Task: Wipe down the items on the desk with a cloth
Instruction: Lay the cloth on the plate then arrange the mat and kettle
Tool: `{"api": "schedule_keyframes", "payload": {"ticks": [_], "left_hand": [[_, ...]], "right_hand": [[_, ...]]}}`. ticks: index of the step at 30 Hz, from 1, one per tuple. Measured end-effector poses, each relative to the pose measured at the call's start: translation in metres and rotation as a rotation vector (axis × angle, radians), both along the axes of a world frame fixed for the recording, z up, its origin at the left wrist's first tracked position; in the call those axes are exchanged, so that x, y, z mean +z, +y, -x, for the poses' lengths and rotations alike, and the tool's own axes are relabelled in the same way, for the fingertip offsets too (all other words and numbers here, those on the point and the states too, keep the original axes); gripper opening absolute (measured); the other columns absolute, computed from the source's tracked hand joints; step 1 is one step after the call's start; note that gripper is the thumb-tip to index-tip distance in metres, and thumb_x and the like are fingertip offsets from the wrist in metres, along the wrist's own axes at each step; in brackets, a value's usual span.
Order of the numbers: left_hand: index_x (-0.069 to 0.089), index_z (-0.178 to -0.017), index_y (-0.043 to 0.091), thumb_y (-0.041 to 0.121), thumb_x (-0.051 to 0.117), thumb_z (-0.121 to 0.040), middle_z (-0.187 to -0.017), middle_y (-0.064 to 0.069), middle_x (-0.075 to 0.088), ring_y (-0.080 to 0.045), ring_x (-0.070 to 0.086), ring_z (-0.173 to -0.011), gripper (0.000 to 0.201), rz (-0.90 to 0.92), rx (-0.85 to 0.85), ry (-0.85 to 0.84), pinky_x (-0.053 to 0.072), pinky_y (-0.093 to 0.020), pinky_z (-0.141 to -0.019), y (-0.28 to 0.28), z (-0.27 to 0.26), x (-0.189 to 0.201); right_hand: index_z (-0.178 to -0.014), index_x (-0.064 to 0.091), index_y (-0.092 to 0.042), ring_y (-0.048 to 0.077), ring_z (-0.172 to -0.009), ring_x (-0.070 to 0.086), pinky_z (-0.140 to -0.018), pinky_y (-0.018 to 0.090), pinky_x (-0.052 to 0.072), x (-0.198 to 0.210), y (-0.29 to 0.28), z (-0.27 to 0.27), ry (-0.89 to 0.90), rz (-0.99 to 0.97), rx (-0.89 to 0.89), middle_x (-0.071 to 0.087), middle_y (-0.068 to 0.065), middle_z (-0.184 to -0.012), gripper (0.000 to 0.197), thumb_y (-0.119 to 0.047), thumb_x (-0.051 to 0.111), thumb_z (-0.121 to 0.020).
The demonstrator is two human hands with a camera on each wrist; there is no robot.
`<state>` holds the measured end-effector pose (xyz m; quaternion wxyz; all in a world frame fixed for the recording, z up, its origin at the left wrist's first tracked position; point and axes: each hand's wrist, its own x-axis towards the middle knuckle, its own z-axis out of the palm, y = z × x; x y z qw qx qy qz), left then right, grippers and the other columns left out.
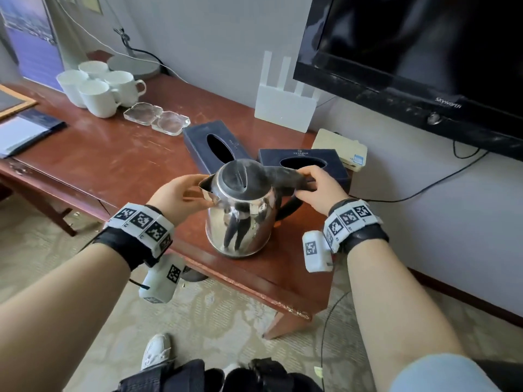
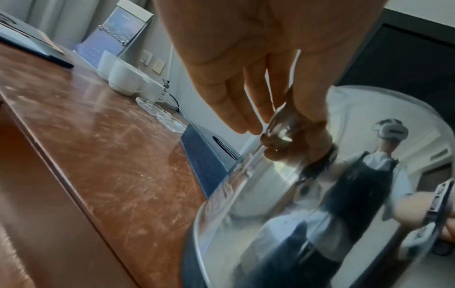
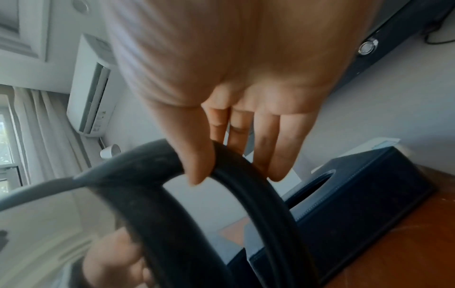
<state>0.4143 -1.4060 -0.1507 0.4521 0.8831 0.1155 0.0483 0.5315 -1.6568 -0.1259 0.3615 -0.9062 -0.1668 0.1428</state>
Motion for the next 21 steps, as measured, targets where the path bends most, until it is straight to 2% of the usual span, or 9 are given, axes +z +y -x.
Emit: {"api": "schedule_keyframes", "payload": {"ticks": [1, 3, 5, 7, 9, 10, 12, 15, 21], "left_hand": [[0.049, -0.13, 0.02, 0.013, 0.067, -0.084, -0.118, 0.002, 0.057, -0.01, 0.055, -0.099, 0.05, 0.01, 0.003, -0.001, 0.042, -0.025, -0.085, 0.0, 0.001, -0.002], [0.039, -0.135, 0.025, 0.009, 0.067, -0.083, -0.129, 0.0, 0.051, -0.011, 0.051, -0.111, 0.061, 0.152, -0.086, 0.038, 0.042, -0.028, -0.096, 0.002, 0.001, -0.01], [0.03, -0.136, 0.036, 0.012, 0.075, -0.071, -0.134, 0.004, 0.045, -0.014, 0.047, -0.123, 0.083, 0.319, -0.214, 0.076, 0.037, -0.033, -0.105, 0.002, 0.003, -0.014], [0.025, -0.135, 0.038, 0.019, 0.081, -0.059, -0.133, 0.01, 0.045, -0.006, 0.048, -0.121, 0.097, 0.337, -0.292, 0.089, 0.036, -0.026, -0.103, 0.0, 0.002, -0.017], [0.024, -0.132, 0.036, 0.006, 0.084, -0.062, -0.124, 0.015, 0.047, 0.009, 0.053, -0.107, 0.097, 0.335, -0.291, 0.053, 0.039, -0.013, -0.092, -0.005, -0.003, -0.02], [0.027, -0.129, 0.037, -0.001, 0.082, -0.062, -0.121, 0.015, 0.048, 0.011, 0.055, -0.101, 0.094, 0.332, -0.275, 0.031, 0.041, -0.01, -0.087, -0.008, -0.004, -0.02], [0.032, -0.124, 0.039, 0.005, 0.086, -0.058, -0.119, 0.011, 0.052, 0.003, 0.057, -0.104, 0.092, 0.332, -0.245, 0.008, 0.044, -0.016, -0.088, -0.01, -0.005, -0.02], [0.035, -0.131, 0.028, 0.032, 0.086, -0.045, -0.123, 0.006, 0.055, -0.009, 0.055, -0.113, 0.101, 0.287, -0.238, -0.017, 0.042, -0.028, -0.099, -0.004, -0.001, -0.018], [0.036, -0.133, 0.022, 0.033, 0.085, -0.048, -0.124, 0.006, 0.056, -0.005, 0.055, -0.113, 0.099, 0.218, -0.17, -0.1, 0.042, -0.023, -0.099, 0.024, 0.006, 0.007]], "right_hand": [[-0.117, 0.05, -0.02, 0.017, -0.109, 0.057, -0.091, 0.028, 0.042, -0.003, -0.005, 0.005, -0.004, -0.027, -0.002, 0.059, 0.002, -0.118, 0.039, -0.01, 0.066, -0.083], [-0.11, 0.048, -0.023, 0.013, -0.103, 0.057, -0.085, 0.024, 0.041, -0.009, -0.014, 0.019, -0.006, -0.044, 0.021, 0.057, -0.002, -0.115, 0.036, -0.014, 0.069, -0.082], [-0.11, 0.047, -0.024, 0.011, -0.102, 0.055, -0.084, 0.022, 0.039, -0.013, -0.02, 0.033, -0.009, -0.067, 0.027, 0.056, -0.004, -0.114, 0.035, -0.018, 0.069, -0.083], [-0.115, 0.047, -0.021, 0.012, -0.103, 0.055, -0.083, 0.022, 0.039, -0.014, -0.019, 0.042, -0.023, -0.099, 0.038, 0.057, -0.005, -0.112, 0.036, -0.02, 0.066, -0.085], [-0.12, 0.046, -0.019, 0.009, -0.101, 0.053, -0.077, 0.015, 0.038, -0.015, -0.013, 0.047, -0.044, -0.115, 0.058, 0.055, -0.008, -0.108, 0.038, -0.021, 0.064, -0.087], [-0.121, 0.046, -0.018, 0.007, -0.1, 0.052, -0.073, 0.009, 0.037, -0.015, -0.009, 0.049, -0.053, -0.132, 0.056, 0.054, -0.009, -0.107, 0.039, -0.021, 0.064, -0.087], [-0.122, 0.046, -0.018, 0.005, -0.1, 0.051, -0.071, 0.002, 0.036, -0.016, -0.003, 0.052, -0.063, -0.176, 0.042, 0.053, -0.01, -0.107, 0.04, -0.019, 0.064, -0.087], [-0.121, 0.046, -0.02, 0.005, -0.102, 0.052, -0.073, 0.0, 0.036, -0.017, 0.002, 0.054, -0.068, -0.211, 0.044, 0.054, -0.01, -0.109, 0.039, -0.018, 0.065, -0.086], [-0.112, 0.046, -0.027, 0.002, -0.099, 0.054, -0.078, 0.0, 0.037, 0.003, 0.031, 0.044, -0.123, -0.278, 0.12, 0.056, -0.017, -0.102, 0.035, -0.015, 0.066, -0.085]]}}
